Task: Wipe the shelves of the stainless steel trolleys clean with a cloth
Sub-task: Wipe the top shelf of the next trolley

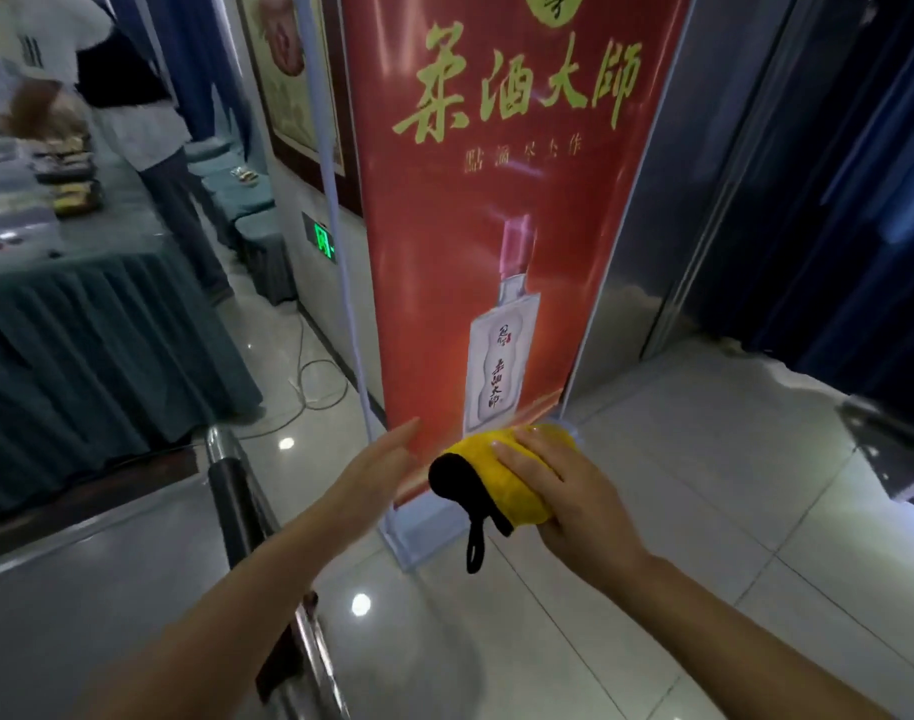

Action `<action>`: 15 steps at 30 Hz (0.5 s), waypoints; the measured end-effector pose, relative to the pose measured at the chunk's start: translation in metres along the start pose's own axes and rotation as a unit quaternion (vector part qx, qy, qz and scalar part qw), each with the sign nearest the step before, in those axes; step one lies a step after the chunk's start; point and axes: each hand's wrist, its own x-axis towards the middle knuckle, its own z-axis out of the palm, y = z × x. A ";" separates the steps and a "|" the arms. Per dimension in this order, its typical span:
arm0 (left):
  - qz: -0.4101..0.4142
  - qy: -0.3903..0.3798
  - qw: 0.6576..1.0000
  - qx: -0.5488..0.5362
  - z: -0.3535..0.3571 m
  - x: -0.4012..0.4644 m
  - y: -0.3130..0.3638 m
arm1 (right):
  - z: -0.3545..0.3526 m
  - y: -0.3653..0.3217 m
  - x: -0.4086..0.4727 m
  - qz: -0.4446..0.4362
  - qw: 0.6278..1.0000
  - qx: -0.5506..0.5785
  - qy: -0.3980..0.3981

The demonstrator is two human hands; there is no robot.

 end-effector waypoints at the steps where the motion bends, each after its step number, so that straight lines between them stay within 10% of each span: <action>1: -0.001 0.009 1.000 0.003 -0.007 0.012 -0.003 | 0.004 0.012 0.013 -0.010 1.000 0.004 -0.006; 6: 0.016 0.070 0.980 0.188 -0.031 0.070 -0.020 | 0.045 0.073 0.074 -0.054 0.995 0.041 -0.071; 10: -0.058 0.149 0.883 0.441 -0.061 0.108 -0.044 | 0.085 0.117 0.130 -0.136 0.983 0.073 -0.101; 15: -0.177 0.240 0.811 0.504 -0.088 0.117 -0.055 | 0.137 0.139 0.199 -0.221 0.950 0.162 -0.151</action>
